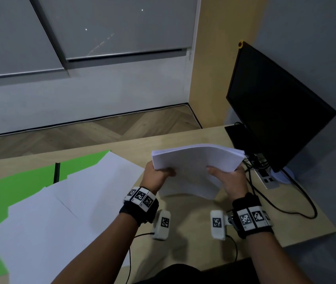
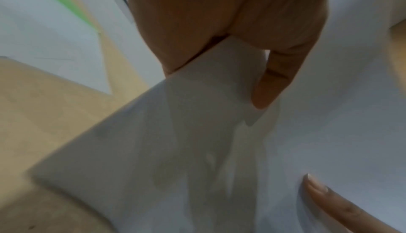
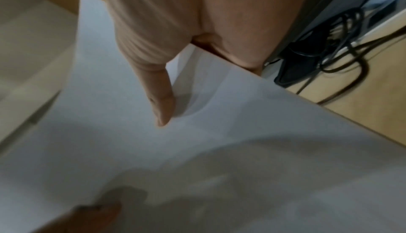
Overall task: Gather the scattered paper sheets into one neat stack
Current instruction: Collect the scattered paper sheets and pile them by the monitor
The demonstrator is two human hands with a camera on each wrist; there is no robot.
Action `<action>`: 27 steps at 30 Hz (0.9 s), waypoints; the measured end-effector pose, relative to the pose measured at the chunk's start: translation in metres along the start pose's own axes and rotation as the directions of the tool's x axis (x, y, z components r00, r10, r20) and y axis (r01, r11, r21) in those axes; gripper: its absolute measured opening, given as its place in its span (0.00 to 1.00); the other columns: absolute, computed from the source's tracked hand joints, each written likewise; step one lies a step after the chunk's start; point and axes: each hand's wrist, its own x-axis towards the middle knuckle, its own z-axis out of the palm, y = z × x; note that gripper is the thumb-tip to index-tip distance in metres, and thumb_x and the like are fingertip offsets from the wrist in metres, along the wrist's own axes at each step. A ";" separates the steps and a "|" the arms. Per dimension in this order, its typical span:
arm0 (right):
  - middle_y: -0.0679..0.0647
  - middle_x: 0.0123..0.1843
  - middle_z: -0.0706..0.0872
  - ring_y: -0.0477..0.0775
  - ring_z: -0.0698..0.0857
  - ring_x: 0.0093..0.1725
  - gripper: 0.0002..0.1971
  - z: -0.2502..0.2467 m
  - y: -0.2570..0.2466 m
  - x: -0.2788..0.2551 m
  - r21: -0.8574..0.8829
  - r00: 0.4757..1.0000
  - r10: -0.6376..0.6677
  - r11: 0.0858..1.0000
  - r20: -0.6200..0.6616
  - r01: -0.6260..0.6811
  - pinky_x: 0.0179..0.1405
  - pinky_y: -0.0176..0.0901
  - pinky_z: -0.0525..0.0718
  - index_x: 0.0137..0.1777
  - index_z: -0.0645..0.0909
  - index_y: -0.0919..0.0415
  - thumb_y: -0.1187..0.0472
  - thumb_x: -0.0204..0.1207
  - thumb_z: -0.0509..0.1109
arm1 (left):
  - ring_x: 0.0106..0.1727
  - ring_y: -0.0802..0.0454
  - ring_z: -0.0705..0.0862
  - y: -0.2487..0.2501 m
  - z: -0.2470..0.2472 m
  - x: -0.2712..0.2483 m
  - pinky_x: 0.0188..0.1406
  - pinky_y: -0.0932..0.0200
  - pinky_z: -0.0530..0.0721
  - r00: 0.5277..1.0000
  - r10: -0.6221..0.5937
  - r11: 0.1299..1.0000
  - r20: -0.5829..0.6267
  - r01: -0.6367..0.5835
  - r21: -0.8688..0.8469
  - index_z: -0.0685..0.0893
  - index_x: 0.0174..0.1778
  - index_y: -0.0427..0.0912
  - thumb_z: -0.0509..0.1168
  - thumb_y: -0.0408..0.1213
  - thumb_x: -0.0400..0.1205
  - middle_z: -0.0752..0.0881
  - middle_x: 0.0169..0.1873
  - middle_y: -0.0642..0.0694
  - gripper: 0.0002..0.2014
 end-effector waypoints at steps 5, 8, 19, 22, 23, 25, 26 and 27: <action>0.53 0.42 0.91 0.48 0.90 0.40 0.16 0.010 0.026 -0.001 -0.038 0.989 0.144 0.989 0.026 -0.143 0.27 0.32 0.82 0.51 0.86 0.63 0.68 0.63 0.84 | 0.48 0.37 0.88 -0.016 0.002 0.001 0.53 0.42 0.86 0.994 -0.112 0.993 -0.017 0.113 0.023 0.87 0.40 0.44 0.75 0.35 0.55 0.90 0.43 0.39 0.16; 0.53 0.44 0.90 0.52 0.89 0.44 0.17 0.009 0.025 0.003 -0.060 0.990 0.135 0.989 0.025 -0.134 0.31 0.35 0.83 0.50 0.86 0.63 0.67 0.63 0.85 | 0.46 0.40 0.87 -0.014 0.002 0.004 0.54 0.40 0.86 0.993 -0.116 0.992 -0.009 0.116 0.039 0.87 0.37 0.45 0.76 0.34 0.54 0.90 0.42 0.39 0.15; 0.47 0.37 0.91 0.46 0.89 0.37 0.12 0.012 0.003 -0.006 0.025 0.992 0.061 0.998 0.113 -0.064 0.31 0.33 0.84 0.45 0.87 0.55 0.67 0.65 0.84 | 0.50 0.51 0.90 -0.026 -0.014 0.000 0.58 0.42 0.88 0.995 -0.083 0.993 0.048 0.078 0.083 0.91 0.44 0.50 0.86 0.45 0.61 0.93 0.45 0.50 0.18; 0.48 0.42 0.93 0.44 0.90 0.42 0.09 0.010 -0.026 -0.001 0.072 0.987 -0.088 0.994 0.136 0.079 0.39 0.38 0.85 0.48 0.89 0.55 0.57 0.69 0.80 | 0.50 0.52 0.91 -0.024 -0.018 0.003 0.58 0.42 0.88 0.996 -0.074 0.991 0.049 0.069 0.111 0.91 0.45 0.51 0.86 0.49 0.60 0.93 0.45 0.51 0.20; 0.47 0.45 0.93 0.43 0.89 0.45 0.09 0.009 -0.036 0.001 0.080 0.980 -0.122 0.991 0.157 0.111 0.42 0.37 0.85 0.50 0.89 0.53 0.53 0.71 0.77 | 0.49 0.53 0.91 -0.024 -0.018 0.004 0.58 0.42 0.88 0.996 -0.075 0.991 0.048 0.069 0.115 0.91 0.45 0.50 0.86 0.48 0.61 0.93 0.45 0.51 0.19; 0.47 0.50 0.93 0.44 0.90 0.53 0.10 0.006 -0.050 0.002 0.101 0.965 -0.176 0.982 0.192 0.159 0.53 0.36 0.85 0.53 0.89 0.51 0.52 0.74 0.71 | 0.49 0.54 0.90 -0.022 -0.018 0.005 0.59 0.43 0.87 0.996 -0.076 0.990 0.053 0.069 0.120 0.91 0.45 0.49 0.86 0.44 0.64 0.93 0.44 0.51 0.17; 0.48 0.51 0.93 0.47 0.89 0.56 0.10 0.006 -0.054 0.003 0.107 0.960 -0.201 0.977 0.197 0.183 0.59 0.39 0.84 0.54 0.88 0.51 0.52 0.76 0.70 | 0.49 0.54 0.90 -0.021 -0.019 0.005 0.59 0.43 0.87 0.995 -0.073 0.991 0.062 0.065 0.120 0.91 0.45 0.49 0.86 0.43 0.64 0.93 0.44 0.51 0.17; 0.50 0.51 0.93 0.50 0.89 0.58 0.11 0.006 -0.056 0.004 0.104 0.956 -0.220 0.974 0.192 0.203 0.64 0.45 0.83 0.54 0.88 0.52 0.52 0.77 0.69 | 0.50 0.54 0.90 -0.021 -0.019 0.006 0.60 0.42 0.87 0.995 -0.075 0.990 0.071 0.066 0.123 0.91 0.46 0.49 0.86 0.44 0.64 0.93 0.45 0.52 0.18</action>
